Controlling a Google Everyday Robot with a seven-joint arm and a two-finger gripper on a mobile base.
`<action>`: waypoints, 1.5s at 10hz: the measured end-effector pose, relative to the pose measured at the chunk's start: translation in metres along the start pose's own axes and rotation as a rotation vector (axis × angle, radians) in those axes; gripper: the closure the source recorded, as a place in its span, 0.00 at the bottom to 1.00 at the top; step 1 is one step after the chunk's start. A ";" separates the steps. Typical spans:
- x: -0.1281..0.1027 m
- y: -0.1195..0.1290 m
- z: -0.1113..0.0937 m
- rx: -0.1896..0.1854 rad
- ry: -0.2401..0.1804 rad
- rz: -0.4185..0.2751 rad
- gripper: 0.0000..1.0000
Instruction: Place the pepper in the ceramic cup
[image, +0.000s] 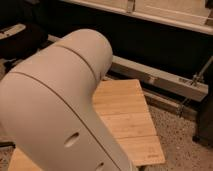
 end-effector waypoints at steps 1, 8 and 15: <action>-0.001 0.000 0.002 -0.003 0.002 -0.002 0.20; -0.006 -0.014 0.014 -0.003 -0.010 0.035 0.44; -0.017 0.018 0.017 -0.084 -0.034 0.009 0.73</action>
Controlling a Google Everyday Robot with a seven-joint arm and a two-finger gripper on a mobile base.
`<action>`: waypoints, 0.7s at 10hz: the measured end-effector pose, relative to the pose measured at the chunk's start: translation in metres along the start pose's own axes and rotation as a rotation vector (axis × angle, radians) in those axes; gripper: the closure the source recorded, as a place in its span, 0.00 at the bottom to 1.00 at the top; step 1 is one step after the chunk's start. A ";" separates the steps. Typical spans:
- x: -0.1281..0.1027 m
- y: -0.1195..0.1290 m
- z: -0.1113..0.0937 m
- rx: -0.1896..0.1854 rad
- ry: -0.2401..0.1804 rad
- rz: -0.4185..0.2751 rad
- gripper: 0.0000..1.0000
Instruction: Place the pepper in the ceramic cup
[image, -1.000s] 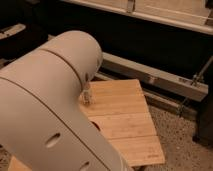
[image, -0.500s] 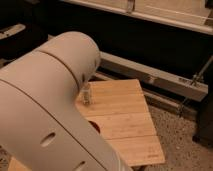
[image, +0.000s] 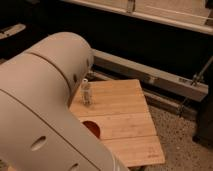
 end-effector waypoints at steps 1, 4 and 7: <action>-0.002 0.001 -0.004 -0.004 -0.008 -0.004 0.69; -0.011 0.003 -0.014 -0.011 -0.033 -0.013 0.40; -0.014 0.006 -0.016 -0.024 -0.036 -0.026 0.20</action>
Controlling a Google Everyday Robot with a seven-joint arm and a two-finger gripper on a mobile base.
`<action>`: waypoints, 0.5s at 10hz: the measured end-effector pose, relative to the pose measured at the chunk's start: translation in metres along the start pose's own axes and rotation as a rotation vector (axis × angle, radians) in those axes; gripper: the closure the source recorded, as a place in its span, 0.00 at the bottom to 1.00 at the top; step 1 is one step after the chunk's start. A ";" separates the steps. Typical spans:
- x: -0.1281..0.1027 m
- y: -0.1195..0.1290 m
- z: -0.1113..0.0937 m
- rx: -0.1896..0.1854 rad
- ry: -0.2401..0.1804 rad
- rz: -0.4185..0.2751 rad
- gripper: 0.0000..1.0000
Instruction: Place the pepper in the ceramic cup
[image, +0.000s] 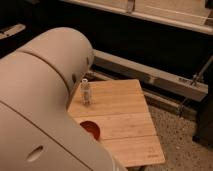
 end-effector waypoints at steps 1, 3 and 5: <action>0.001 0.000 0.001 -0.003 0.003 -0.001 0.20; 0.004 -0.002 0.003 -0.007 0.009 0.001 0.20; 0.007 -0.005 0.006 -0.009 0.015 0.009 0.20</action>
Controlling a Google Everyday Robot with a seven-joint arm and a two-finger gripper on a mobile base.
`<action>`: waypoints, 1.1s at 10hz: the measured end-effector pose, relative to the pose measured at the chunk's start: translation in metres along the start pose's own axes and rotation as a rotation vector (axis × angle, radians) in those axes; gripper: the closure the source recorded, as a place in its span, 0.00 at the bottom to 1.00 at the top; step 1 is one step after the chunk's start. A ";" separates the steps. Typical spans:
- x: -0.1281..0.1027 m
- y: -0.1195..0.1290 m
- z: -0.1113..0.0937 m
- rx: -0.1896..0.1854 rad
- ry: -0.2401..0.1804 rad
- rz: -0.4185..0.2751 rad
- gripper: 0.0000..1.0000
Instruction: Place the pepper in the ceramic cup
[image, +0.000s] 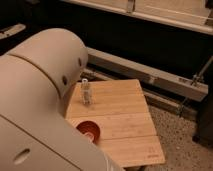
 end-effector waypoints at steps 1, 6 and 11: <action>0.000 -0.001 0.002 -0.002 0.001 0.005 0.20; 0.003 -0.001 0.011 -0.020 0.006 0.018 0.41; 0.011 -0.002 0.018 -0.036 0.020 0.024 0.46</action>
